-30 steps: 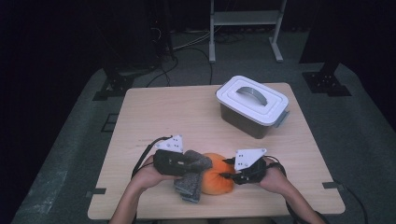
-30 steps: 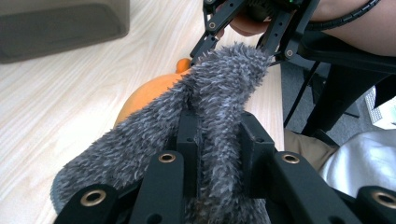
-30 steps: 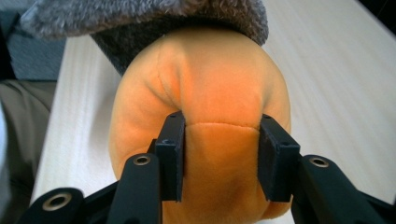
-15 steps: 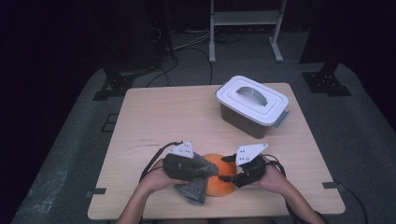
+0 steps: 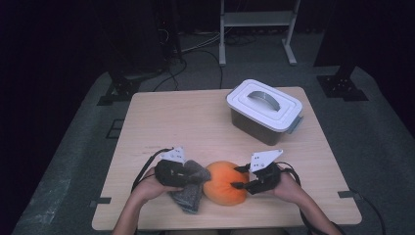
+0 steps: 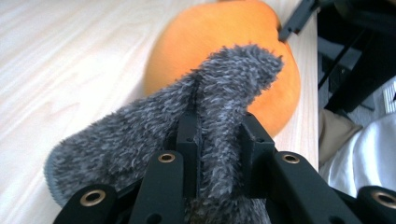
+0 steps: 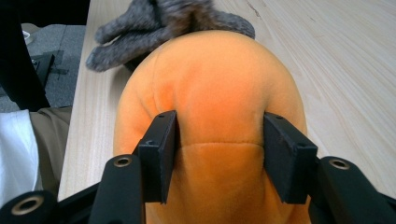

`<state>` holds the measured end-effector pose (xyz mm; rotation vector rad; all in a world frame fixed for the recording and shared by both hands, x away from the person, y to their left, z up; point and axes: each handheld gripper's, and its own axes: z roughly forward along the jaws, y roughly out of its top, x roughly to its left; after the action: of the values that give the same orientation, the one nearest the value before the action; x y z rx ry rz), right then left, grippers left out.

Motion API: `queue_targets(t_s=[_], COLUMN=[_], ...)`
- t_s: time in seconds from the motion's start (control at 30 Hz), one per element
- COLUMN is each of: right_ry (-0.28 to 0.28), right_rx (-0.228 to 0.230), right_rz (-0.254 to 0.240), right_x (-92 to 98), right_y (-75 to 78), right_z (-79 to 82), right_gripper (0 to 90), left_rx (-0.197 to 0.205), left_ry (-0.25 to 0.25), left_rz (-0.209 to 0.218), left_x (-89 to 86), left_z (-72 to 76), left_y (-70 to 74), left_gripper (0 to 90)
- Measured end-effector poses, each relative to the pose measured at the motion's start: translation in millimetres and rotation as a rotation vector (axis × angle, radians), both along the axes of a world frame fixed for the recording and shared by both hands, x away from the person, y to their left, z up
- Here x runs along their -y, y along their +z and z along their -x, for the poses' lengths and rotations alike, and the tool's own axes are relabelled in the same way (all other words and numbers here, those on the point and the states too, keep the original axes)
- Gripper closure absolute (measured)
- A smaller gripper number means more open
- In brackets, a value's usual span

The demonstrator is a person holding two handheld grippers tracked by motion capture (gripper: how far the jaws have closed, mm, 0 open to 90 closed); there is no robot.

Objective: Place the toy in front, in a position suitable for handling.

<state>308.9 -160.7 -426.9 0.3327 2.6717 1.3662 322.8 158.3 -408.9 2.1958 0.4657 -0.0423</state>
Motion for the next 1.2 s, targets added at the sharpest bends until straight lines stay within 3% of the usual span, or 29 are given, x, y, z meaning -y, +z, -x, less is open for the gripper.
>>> queue_targets(t_s=[0.1, 0.17, 0.27, 0.4, 0.57, 0.73, 0.87, 1.13, 1.2], right_ry=[0.01, 0.015, 0.028, 0.029, 0.022, 0.004, -0.012, 0.007, 0.015], right_rx=[0.011, 0.015, 0.025, 0.03, 0.021, 0.053, 0.011, -0.018, -0.021], right_rz=[0.003, 0.005, 0.007, 0.008, -0.002, -0.015, -0.049, -0.044, -0.043], right_x=[-2.1, -3.9, -5.9, -5.6, -3.8, -4.8, 0.3, -4.9, -4.7], right_y=[0.4, 0.8, 0.9, 0.8, 0.1, 11.2, 12.4, 0.7, -0.6], right_z=[1.4, 3.0, 4.9, 7.0, 5.6, 6.4, 2.4, 3.9, 4.7], right_gripper=[47.1, 47.3, 47.6, 47.5, 43.9, 36.8, 34.3, 41.3, 42.1], left_rx=[0.014, 0.033, 0.055, 0.044, 0.012, 0.011, -0.002, 0.041, 0.038], left_ry=[-0.012, -0.042, -0.096, -0.116, -0.099, -0.084, -0.085, -0.092, -0.091], left_rz=[0.047, 0.056, 0.046, 0.02, 0.03, 0.047, 0.075, 0.084, 0.073], left_x=[4.2, 13.7, 34.3, 48.9, 43.9, 37.2, 30.8, 34.8, 38.7], left_z=[-1.4, -0.9, 1.1, 0.6, -0.8, 3.3, 4.4, -8.4, -11.6], left_y=[10.0, 18.0, 25.0, 17.9, 8.1, 2.1, -2.1, 21.8, 21.9], left_gripper=[73.1, 73.1, 73.0, 73.0, 73.4, 73.6, 73.6, 73.0, 73.0])
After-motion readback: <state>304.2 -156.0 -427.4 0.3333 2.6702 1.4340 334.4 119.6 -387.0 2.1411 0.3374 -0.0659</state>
